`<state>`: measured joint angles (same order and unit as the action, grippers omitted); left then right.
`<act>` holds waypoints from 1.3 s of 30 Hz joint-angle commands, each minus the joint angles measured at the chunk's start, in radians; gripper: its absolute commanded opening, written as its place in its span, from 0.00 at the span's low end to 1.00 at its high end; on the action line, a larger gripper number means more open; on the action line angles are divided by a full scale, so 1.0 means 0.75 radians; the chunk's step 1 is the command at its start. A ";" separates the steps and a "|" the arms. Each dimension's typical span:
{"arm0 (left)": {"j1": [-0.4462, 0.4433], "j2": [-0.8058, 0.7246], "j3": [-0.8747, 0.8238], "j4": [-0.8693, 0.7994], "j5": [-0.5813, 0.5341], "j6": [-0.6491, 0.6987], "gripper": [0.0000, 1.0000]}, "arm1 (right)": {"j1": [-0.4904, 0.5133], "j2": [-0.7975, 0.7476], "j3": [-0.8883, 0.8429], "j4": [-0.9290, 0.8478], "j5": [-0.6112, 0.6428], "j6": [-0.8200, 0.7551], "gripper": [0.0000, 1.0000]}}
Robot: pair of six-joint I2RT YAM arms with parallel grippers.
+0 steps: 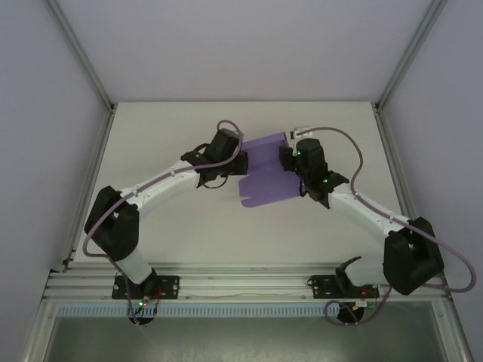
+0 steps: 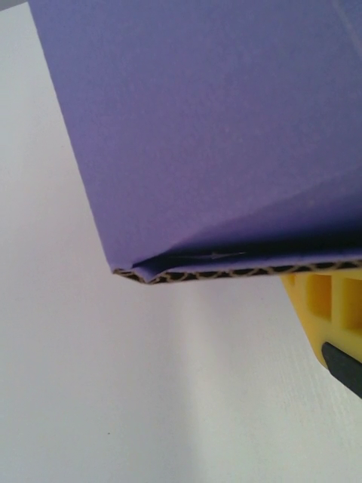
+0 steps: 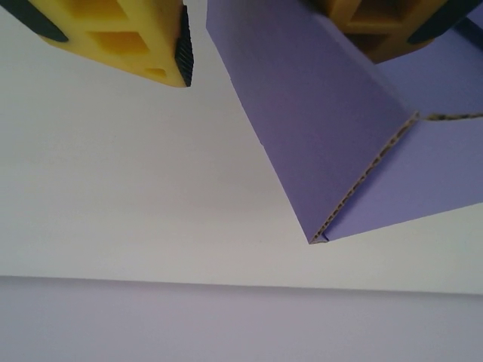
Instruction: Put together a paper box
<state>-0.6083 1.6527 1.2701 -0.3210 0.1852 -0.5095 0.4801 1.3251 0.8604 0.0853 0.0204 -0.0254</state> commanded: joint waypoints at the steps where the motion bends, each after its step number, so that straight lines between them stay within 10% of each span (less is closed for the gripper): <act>1: 0.011 -0.083 -0.028 -0.009 0.045 0.054 0.00 | -0.058 0.017 0.003 -0.077 -0.012 -0.059 0.39; 11: -0.003 -0.095 -0.018 -0.019 0.094 0.121 0.00 | -0.114 0.030 0.029 -0.103 -0.239 -0.095 0.44; 16: -0.006 -0.085 -0.004 -0.043 0.063 0.127 0.00 | -0.117 -0.002 0.038 -0.120 -0.170 -0.082 0.22; 25: -0.006 -0.004 0.073 -0.149 -0.045 0.080 0.00 | -0.115 0.000 0.091 -0.235 0.347 -0.022 0.00; 32: -0.003 0.132 0.203 -0.319 -0.277 -0.122 0.00 | -0.067 0.122 0.156 -0.263 1.062 0.101 0.00; 39: 0.021 0.301 0.326 -0.550 -0.504 -0.312 0.00 | -0.048 0.209 0.270 -0.452 1.435 0.425 0.00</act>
<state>-0.6548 1.8645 1.5288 -0.4030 0.0643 -0.6071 0.5362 1.4811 1.0267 -0.1368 0.5144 0.0788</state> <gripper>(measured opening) 0.097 0.063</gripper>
